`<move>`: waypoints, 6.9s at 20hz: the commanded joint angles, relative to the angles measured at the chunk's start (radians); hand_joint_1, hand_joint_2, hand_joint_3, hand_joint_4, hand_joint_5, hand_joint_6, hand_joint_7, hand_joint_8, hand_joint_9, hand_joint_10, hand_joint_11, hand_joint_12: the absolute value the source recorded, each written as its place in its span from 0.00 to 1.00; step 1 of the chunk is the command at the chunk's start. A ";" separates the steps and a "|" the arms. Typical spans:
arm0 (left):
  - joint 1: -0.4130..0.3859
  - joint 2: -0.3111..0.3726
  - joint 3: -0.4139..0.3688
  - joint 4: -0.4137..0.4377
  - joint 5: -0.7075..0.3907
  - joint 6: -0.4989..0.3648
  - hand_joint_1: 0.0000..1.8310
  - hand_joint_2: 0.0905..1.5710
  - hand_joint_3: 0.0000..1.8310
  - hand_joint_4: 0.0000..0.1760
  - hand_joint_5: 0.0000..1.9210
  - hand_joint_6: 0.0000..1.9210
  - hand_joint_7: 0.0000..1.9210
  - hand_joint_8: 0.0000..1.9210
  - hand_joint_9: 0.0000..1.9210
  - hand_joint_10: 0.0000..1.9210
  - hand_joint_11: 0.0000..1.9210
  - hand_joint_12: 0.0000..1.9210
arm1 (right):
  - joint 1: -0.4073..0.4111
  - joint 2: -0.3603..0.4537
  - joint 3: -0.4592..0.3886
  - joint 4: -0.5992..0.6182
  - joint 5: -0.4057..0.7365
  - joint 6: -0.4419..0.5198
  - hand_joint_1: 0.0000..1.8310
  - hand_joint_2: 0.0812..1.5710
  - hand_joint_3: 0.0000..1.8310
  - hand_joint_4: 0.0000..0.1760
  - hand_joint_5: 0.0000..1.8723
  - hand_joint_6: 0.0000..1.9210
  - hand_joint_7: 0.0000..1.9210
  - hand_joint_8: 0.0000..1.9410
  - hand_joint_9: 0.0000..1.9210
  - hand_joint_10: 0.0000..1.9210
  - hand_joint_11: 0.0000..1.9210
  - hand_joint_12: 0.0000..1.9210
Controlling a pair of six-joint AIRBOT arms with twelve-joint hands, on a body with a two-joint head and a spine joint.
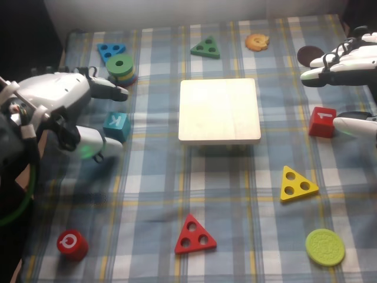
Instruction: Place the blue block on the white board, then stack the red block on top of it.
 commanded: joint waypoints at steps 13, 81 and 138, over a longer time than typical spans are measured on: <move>-0.022 -0.035 0.041 -0.022 -0.047 0.006 0.53 0.66 0.00 0.53 0.38 0.01 0.23 0.00 0.21 0.00 0.11 0.17 | 0.015 0.000 -0.001 0.020 0.125 0.011 0.30 0.83 0.00 0.00 0.29 0.00 0.31 0.00 0.28 0.00 0.14 0.27; 0.082 0.149 -0.197 0.565 -0.530 -1.022 0.40 0.50 0.01 1.00 0.07 0.00 0.07 0.00 0.07 0.00 0.00 0.20 | 0.072 -0.065 0.079 0.082 -0.075 -0.070 0.49 0.59 0.00 0.09 0.28 0.00 0.25 0.00 0.24 0.00 0.01 0.57; 0.332 0.271 -0.245 0.473 -0.717 -1.221 0.43 0.52 0.00 0.74 0.13 0.00 0.12 0.00 0.10 0.00 0.00 0.25 | 0.554 -0.317 0.354 -0.609 -0.272 0.412 0.64 0.67 0.00 0.00 0.57 0.43 0.45 0.00 0.40 0.00 0.12 0.52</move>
